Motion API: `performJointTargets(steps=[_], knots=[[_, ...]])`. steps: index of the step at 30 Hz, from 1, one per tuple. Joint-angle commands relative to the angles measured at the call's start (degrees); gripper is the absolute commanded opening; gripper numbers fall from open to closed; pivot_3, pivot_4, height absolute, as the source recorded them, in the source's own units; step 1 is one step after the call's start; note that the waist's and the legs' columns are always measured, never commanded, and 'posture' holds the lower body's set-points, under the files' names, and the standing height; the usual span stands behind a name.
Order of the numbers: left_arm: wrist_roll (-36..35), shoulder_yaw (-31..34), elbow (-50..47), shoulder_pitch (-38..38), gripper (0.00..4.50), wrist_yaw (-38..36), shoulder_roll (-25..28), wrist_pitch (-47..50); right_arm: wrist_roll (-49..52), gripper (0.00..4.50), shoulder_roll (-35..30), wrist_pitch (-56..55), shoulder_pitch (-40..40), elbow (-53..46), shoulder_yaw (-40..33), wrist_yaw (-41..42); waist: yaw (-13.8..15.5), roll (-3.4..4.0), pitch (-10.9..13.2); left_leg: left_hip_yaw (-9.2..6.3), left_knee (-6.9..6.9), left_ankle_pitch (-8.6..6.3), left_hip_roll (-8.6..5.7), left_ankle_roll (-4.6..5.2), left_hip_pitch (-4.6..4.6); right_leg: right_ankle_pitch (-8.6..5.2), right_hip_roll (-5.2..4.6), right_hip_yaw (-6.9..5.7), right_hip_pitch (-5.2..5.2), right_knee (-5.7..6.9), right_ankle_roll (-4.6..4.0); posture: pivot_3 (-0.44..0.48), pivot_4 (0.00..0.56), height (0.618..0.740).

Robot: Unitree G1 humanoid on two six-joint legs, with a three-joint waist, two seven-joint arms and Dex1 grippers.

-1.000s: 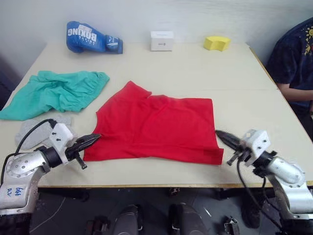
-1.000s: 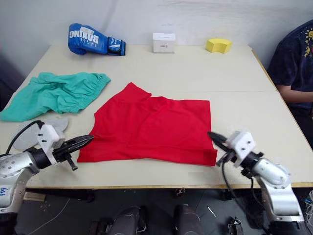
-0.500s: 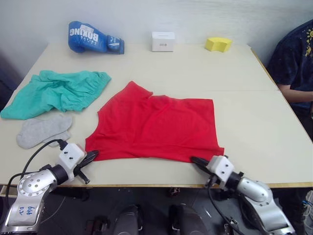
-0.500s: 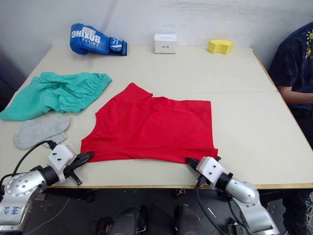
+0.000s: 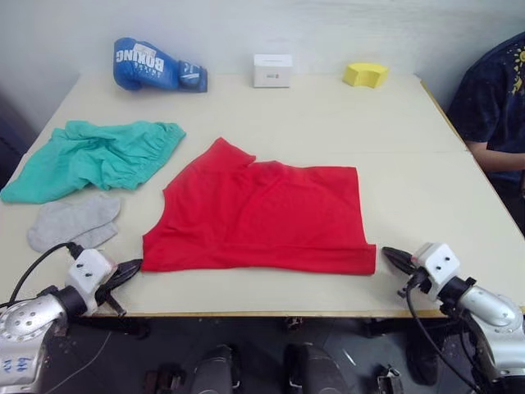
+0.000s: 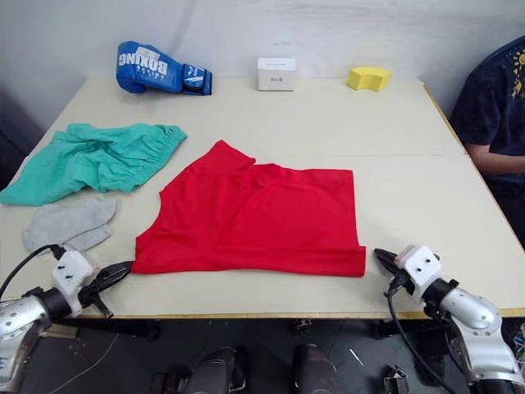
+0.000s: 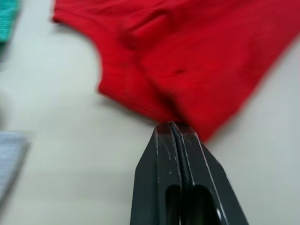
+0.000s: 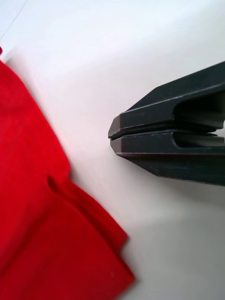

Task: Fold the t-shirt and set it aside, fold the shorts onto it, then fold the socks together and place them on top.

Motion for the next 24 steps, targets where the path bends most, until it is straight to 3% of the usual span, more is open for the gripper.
performJointTargets(steps=[1, 4, 7, 13, 19, 24], knots=[[-13.49, 5.52, -9.04, 0.15, 0.02, -4.64, 4.71, 14.14, 7.39, 0.00, -2.12, 6.12, -1.12, -10.06, -1.84, 3.94, -0.07, 0.00, 0.08, -0.02, -0.01, 0.00, 0.01, 0.00, -0.01, -0.01, 0.00, -0.01, -0.02, 0.04, -0.01, 0.000, 0.150, 0.740], [-14.01, 3.66, -11.17, -3.92, 0.02, -2.08, 4.61, 17.53, 9.69, 0.00, -1.27, 10.82, -2.25, -16.32, 0.12, 3.67, 0.31, 0.24, 0.13, -0.13, -0.01, 0.06, 0.02, -0.04, 0.02, -0.01, 0.00, -0.10, 0.04, 0.06, -0.01, 0.000, 0.150, 0.740], [-9.35, -2.59, -11.37, -11.09, 0.02, 3.37, 1.18, 17.82, 6.35, 0.00, 1.40, 12.62, -3.26, -20.72, 6.80, 2.73, 0.68, 0.25, 0.13, -0.13, -0.01, 0.10, -0.02, -0.01, 0.05, 0.02, 0.00, -0.11, 0.09, 0.05, 0.05, 0.000, 0.150, 0.740], [0.76, -10.88, -3.54, -19.24, 0.02, 9.30, -4.02, 13.17, -3.41, 0.00, 6.44, 8.94, -3.64, -16.71, 13.18, -1.86, 0.47, 0.12, 0.14, 0.00, 0.00, 0.08, -0.12, 0.02, -0.08, 0.07, 0.00, -0.08, 0.02, -0.01, 0.14, 0.000, 0.150, 0.740], [7.91, -14.77, 8.48, -26.43, 0.02, 13.09, -7.79, 9.00, -6.15, 0.00, 7.01, 2.57, -2.23, -7.10, 10.31, -3.12, 0.44, 0.05, 0.17, 0.03, 0.06, 0.09, -0.10, 0.02, -0.05, 0.08, 0.05, -0.12, 0.05, 0.06, 0.16, 0.000, 0.150, 0.740], [12.17, -13.62, 17.30, -31.10, 0.02, 19.71, -8.86, 4.57, -5.39, 0.00, 4.87, 0.01, -0.71, -3.15, 4.16, -4.59, 0.52, -0.03, 0.15, 0.01, 0.13, 0.11, -0.07, 0.04, 0.02, 0.13, 0.05, -0.09, 0.11, 0.08, 0.23, 0.000, 0.150, 0.740]])
